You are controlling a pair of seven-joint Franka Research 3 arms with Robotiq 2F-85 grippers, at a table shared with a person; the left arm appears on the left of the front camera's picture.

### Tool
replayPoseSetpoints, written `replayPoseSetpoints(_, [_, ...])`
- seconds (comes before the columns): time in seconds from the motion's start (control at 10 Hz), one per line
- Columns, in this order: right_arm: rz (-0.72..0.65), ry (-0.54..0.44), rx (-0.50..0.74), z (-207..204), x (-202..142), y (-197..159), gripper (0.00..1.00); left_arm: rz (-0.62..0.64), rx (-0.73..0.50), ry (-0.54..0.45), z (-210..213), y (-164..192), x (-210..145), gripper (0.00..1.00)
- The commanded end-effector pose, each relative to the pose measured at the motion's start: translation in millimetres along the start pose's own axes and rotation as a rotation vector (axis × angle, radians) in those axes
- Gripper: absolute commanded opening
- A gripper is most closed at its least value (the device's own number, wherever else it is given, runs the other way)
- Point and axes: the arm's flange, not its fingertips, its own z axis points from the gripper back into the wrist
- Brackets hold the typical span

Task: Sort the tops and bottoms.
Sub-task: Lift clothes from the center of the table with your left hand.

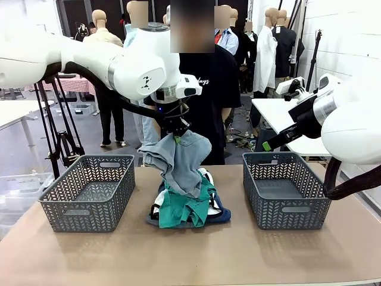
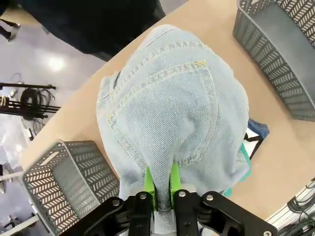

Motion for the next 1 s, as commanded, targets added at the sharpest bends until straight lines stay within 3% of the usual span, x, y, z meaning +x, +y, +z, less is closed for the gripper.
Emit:
replayPoseSetpoints(0.0, [0.000, 0.001, 0.007, -1.3, -0.7, -0.3, 1.00, -0.003, -0.003, 0.011, -6.2, -1.7, -1.0, 0.00])
replayPoseSetpoints(0.3, [0.000, 0.001, 0.007, -1.3, -0.7, -0.3, 1.00, -0.004, -0.005, 0.016, -9.6, -2.9, -0.8, 0.00])
replayPoseSetpoints(0.7, [0.000, 0.001, 0.007, -1.3, -0.7, -0.3, 1.00, 0.025, 0.059, -0.015, 57.0, -2.6, 30.3, 0.00])
replayPoseSetpoints(0.9, [0.000, 0.001, 0.007, -1.3, -0.7, -0.3, 1.00, 0.017, 0.061, -0.084, 88.5, -5.2, 35.4, 0.00])
